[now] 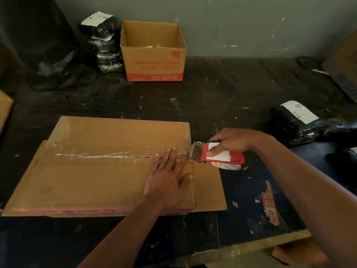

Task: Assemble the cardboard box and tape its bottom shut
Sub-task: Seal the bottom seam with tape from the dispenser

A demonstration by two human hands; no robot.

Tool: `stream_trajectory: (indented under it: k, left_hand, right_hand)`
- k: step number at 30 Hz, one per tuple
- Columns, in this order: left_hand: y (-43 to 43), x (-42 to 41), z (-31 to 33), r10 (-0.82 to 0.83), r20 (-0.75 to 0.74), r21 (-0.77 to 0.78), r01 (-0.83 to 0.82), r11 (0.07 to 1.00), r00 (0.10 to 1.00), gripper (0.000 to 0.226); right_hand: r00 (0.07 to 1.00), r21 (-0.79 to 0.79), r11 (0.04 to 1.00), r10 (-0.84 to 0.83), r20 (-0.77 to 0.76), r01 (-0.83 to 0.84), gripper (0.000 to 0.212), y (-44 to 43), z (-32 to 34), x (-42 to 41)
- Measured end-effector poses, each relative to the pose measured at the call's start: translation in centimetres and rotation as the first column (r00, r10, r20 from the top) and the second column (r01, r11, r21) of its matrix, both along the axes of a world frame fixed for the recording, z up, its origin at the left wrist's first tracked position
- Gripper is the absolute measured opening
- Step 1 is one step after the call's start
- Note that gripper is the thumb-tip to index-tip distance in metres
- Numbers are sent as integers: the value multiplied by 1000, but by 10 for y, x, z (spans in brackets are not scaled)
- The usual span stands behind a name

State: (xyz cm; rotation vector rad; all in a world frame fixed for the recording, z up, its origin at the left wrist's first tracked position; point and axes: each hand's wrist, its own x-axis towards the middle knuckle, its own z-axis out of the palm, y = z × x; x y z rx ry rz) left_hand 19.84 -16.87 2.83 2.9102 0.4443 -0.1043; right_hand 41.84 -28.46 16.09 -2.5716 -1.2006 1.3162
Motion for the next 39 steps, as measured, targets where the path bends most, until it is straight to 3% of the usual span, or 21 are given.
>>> stream_trajectory:
  k: [17, 25, 39]
  left_hand:
    - [0, 0, -1, 7, -9, -14, -7, 1000, 1000, 76]
    - [-11, 12, 9, -73, -40, 76, 76, 994, 997, 72]
    - [-12, 12, -2, -96, 14, 2, 96, 995, 995, 69]
  right_hand:
    - [997, -118, 991, -66, -37, 61, 29, -19, -1, 18]
    - [995, -110, 994, 11, 94, -1, 35, -7, -3, 18]
    - [994, -214, 977, 20, 108, 4, 35, 14, 3, 8]
